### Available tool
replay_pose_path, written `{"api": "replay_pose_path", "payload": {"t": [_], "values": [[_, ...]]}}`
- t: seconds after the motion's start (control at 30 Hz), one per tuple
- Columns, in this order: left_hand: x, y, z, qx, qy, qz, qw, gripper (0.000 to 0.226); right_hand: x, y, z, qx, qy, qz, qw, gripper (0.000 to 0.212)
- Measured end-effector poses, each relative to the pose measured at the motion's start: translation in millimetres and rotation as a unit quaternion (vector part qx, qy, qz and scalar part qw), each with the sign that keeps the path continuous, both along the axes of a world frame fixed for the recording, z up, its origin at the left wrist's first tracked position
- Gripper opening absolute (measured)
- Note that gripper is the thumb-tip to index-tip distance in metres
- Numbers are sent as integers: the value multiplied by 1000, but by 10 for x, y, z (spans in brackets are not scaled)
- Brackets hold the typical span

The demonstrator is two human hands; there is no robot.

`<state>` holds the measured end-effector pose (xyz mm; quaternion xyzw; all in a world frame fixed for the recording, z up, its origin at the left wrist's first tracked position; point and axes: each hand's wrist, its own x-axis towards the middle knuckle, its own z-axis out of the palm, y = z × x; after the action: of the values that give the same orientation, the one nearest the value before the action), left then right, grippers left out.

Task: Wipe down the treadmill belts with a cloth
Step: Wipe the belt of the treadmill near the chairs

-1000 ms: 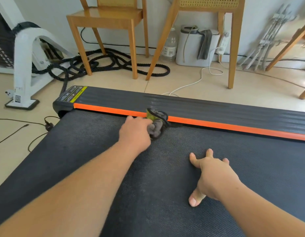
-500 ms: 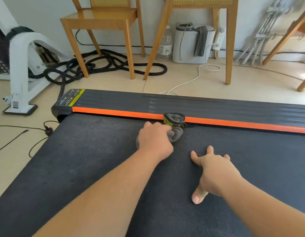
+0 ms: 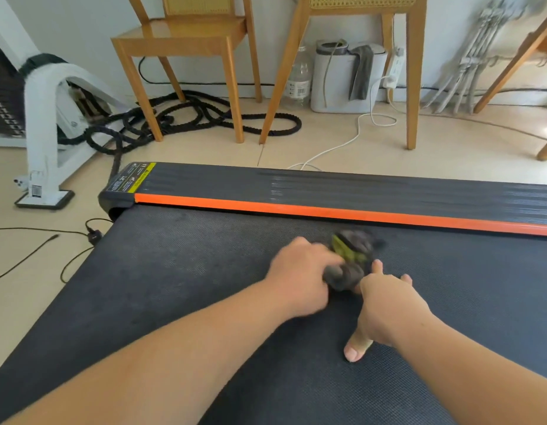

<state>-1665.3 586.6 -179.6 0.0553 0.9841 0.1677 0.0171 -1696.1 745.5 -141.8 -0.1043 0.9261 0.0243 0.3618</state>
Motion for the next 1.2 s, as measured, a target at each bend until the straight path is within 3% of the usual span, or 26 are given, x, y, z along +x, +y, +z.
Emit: {"api": "replay_pose_path", "payload": {"t": [0.07,0.1,0.17,0.23,0.27,0.37,0.43,0.5,0.6,0.67,0.73,0.8,0.9,0.97,1.03,1.13,1.2], "values": [[-8,-118,93,-65,31,-85,994,43,1,22,2,0,-6,2,1000,135],[-115,-279,80,-110,40,-80,990,41,-4,21,4,-2,-6,5,1000,139],[-288,-559,89,-137,12,41,990,38,11,12,9,-4,-4,6,1000,145],[-323,-534,85,-94,7,173,980,40,11,1,-19,-5,-6,3,1000,146],[-326,-395,91,-60,15,190,980,39,8,-3,-15,-4,-2,5,1000,146],[-142,142,99,39,-4,71,997,38,6,27,5,-1,2,13,1000,128],[25,175,110,26,1,-24,999,44,20,38,-14,1,3,15,1000,121],[-71,-142,113,-42,25,-60,997,54,26,31,-27,2,1,13,1000,134],[-296,-573,119,-137,4,78,988,49,-2,13,-60,0,11,11,1000,146],[-369,-592,114,-94,-11,185,978,39,-20,7,-59,2,8,11,1000,147],[-340,-346,77,18,-16,219,976,29,-21,9,-27,-1,9,10,1000,146],[-164,-56,38,80,-20,108,991,34,-4,22,-32,-4,12,12,1000,138],[-1,-78,130,47,-24,-34,998,46,21,27,-31,-2,11,3,1000,134],[-190,-346,112,-56,-5,2,998,44,19,20,-23,-1,12,8,1000,143],[-321,-479,156,-90,-7,100,991,36,16,7,-35,-6,11,7,1000,146],[-330,-120,127,-43,15,143,989,19,1,9,-35,-4,17,4,1000,145],[-153,107,79,32,1,70,997,30,-3,13,-17,-7,13,4,1000,139]]}}
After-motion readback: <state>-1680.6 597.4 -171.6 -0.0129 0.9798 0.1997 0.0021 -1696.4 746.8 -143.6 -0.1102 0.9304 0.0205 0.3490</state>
